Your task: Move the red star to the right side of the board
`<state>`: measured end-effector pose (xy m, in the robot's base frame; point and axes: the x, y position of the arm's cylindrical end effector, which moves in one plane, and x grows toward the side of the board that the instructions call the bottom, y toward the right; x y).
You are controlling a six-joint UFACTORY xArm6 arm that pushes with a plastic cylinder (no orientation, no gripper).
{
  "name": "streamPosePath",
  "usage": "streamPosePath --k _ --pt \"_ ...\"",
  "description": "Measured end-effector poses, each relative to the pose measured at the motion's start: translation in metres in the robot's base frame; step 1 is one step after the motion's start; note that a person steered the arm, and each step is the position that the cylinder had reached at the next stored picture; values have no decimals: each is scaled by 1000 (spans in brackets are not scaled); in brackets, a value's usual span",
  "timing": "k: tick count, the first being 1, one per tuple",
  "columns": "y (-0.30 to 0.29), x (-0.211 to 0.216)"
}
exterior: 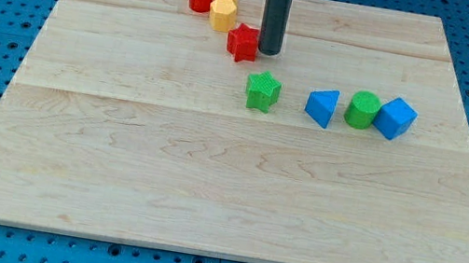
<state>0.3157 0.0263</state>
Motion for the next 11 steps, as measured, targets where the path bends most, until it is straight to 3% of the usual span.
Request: streamPosePath --k 3,4,5,6,7,8,9,10,11 --pt "-4 -1" --pt "-12 20" --pt "-53 52" --pt "-126 7" --pt "-60 -16" --pt "-40 -11" --pt "-97 -11" --pt "-109 -1" --pt "-71 1"
